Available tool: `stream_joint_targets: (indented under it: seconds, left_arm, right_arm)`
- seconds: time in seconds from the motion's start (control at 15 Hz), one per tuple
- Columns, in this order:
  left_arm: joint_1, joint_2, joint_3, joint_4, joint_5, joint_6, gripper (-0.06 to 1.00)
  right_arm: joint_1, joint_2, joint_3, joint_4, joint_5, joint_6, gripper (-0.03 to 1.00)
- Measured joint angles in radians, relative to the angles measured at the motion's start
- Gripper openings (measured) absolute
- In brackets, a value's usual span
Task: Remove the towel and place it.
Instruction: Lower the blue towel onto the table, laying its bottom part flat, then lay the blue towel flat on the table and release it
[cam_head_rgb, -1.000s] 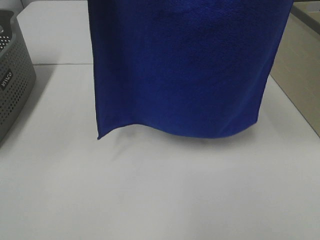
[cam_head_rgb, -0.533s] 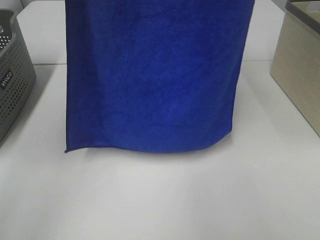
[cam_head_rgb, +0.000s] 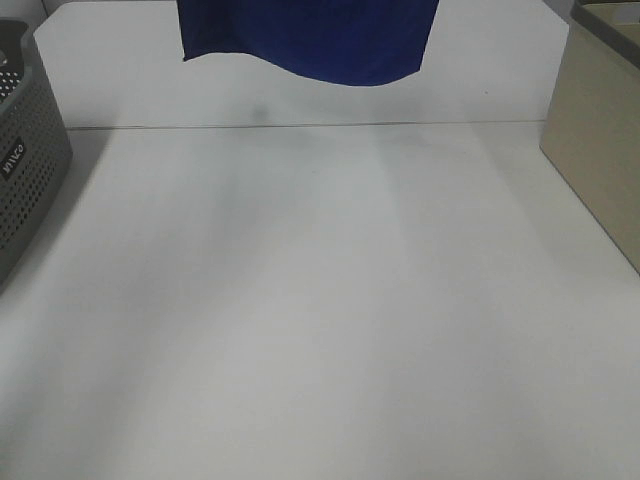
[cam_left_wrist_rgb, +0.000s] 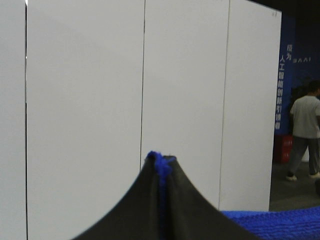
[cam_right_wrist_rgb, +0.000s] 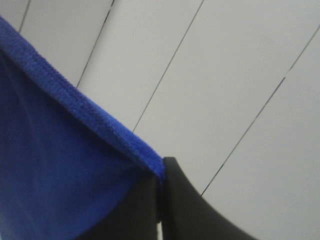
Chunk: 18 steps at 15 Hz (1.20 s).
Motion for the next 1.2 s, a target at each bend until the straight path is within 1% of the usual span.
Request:
stream_joint_targets:
  seconds: [0.07,0.13,0.2,0.27,0.33,0.4,0.47,0.53,0.6,0.67,0.87,1.0,1.07,1.2]
  left_arm:
    - [0.002,-0.005,0.037,-0.001,0.0,0.004,0.0]
    - [-0.003,-0.03,0.162,-0.001,-0.016,0.01,0.0]
    - [-0.018,-0.075,0.34,0.007,-0.087,0.025,0.0]
    - [-0.039,-0.128,0.559,0.014,-0.197,0.039,0.0]
    - [-0.063,-0.191,0.789,0.017,-0.331,0.04,0.0]
    - [-0.082,-0.259,1.022,0.018,-0.461,0.039,0.0]
    - [-0.095,-0.333,1.186,0.024,-0.559,0.029,0.0]
    - [-0.102,-0.394,1.311,0.032,-0.605,0.02,0.0]
    - [-0.102,-0.44,1.387,0.041,-0.608,0.016,0.0]
    - [-0.104,-0.475,1.45,0.043,-0.593,0.015,0.0]
    - [-0.109,-0.561,1.572,0.043,-0.521,0.01,0.0]
    - [-0.112,-0.638,1.668,0.039,-0.476,-0.004,0.0]
    - [-0.112,-0.705,1.731,0.03,-0.402,-0.026,0.0]
    - [-0.112,-0.767,1.777,0.013,-0.297,-0.033,0.0]
  right_arm:
    - [-0.003,-0.007,0.032,-0.002,0.033,0.002,0.02]
    - [-0.009,-0.022,0.132,-0.028,0.12,0.005,0.02]
    - [-0.014,-0.045,0.269,-0.065,0.194,-0.006,0.02]
    - [-0.019,-0.082,0.443,-0.098,0.205,-0.027,0.02]
    - [-0.023,-0.14,0.669,-0.12,0.136,-0.067,0.02]
    - [-0.023,-0.233,0.881,-0.113,0.03,-0.108,0.02]
    - [-0.021,-0.329,1.082,-0.076,-0.083,-0.161,0.02]
    - [-0.017,-0.422,1.268,-0.001,-0.187,-0.223,0.02]
    - [-0.016,-0.483,1.417,0.089,-0.25,-0.284,0.02]
    - [-0.015,-0.526,1.523,0.157,-0.285,-0.34,0.02]
    - [-0.015,-0.585,1.684,0.254,-0.295,-0.404,0.02]
    - [-0.009,-0.638,1.759,0.278,-0.281,-0.411,0.02]
    - [-0.007,-0.682,1.81,0.288,-0.235,-0.415,0.02]
    - [-0.007,-0.707,1.876,0.291,-0.181,-0.405,0.02]
